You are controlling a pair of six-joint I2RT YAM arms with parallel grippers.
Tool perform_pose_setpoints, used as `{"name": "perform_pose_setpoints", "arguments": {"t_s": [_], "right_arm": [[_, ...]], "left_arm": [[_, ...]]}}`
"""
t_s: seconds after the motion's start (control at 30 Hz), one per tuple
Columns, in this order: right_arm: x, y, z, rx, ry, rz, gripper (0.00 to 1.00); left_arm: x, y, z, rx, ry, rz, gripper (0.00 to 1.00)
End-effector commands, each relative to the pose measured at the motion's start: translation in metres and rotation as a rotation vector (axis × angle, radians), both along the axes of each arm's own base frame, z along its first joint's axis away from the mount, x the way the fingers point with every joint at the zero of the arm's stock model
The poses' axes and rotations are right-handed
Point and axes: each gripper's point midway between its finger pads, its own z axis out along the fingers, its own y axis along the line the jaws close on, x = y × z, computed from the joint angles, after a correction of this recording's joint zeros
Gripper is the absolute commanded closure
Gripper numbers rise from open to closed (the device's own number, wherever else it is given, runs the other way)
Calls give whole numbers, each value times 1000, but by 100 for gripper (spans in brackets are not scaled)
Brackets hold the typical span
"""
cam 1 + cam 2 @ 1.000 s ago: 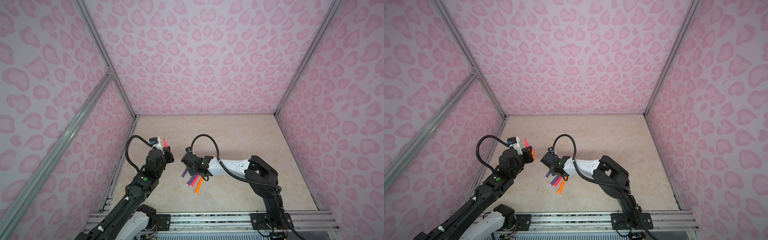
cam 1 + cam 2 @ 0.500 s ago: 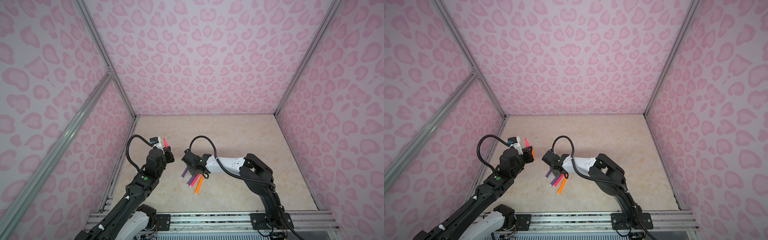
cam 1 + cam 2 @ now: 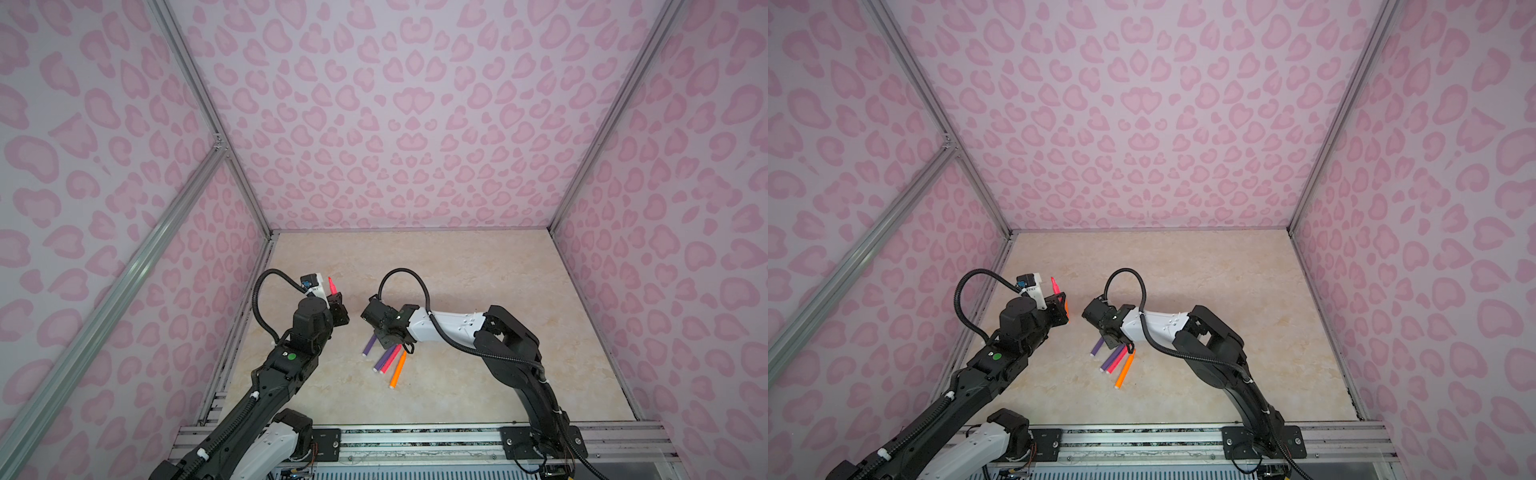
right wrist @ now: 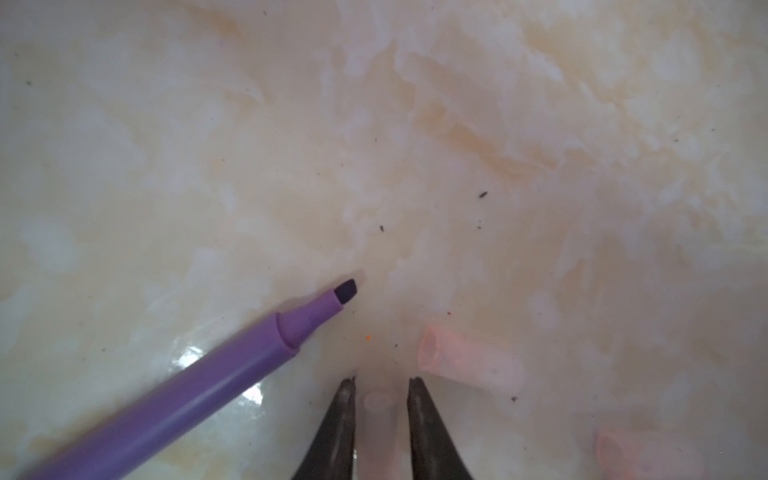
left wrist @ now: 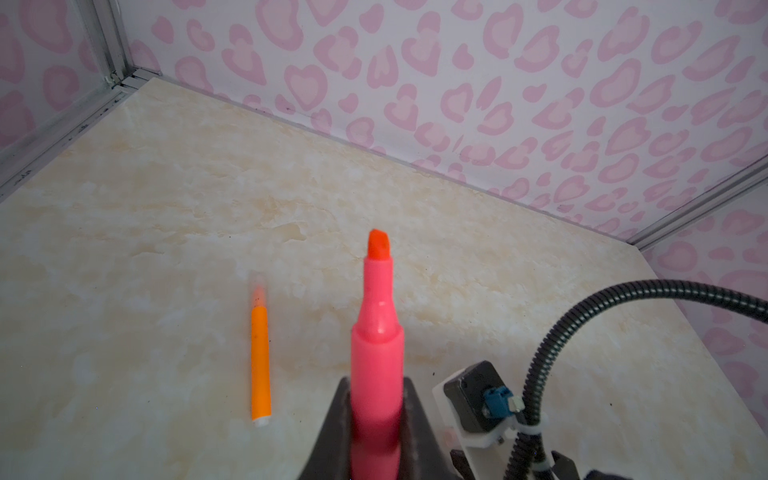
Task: Insert the pens into the pen caps
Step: 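Grasp a pale pink cap from the table with the right gripper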
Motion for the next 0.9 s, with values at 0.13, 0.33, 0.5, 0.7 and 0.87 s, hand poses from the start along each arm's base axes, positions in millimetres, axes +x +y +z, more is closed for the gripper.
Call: {"name": "perform_pose_setpoints", "arguments": {"t_s": [0.13, 0.33, 0.5, 0.7, 0.87], "right_arm": [[-7, -16, -10, -56, 37, -24, 75], [-8, -15, -10, -48, 44, -25, 81], [-7, -13, -4, -27, 37, -39, 90], [-4, -4, 17, 45, 16, -55, 95], [3, 0, 55, 124, -40, -77, 97]], "left_arm": [[3, -1, 10, -5, -30, -2, 97], [3, -1, 10, -5, -31, -4, 97], [3, -2, 11, -8, -32, -7, 97], [2, -3, 12, -14, -37, -15, 97], [1, -9, 15, -27, -51, -50, 97]]}}
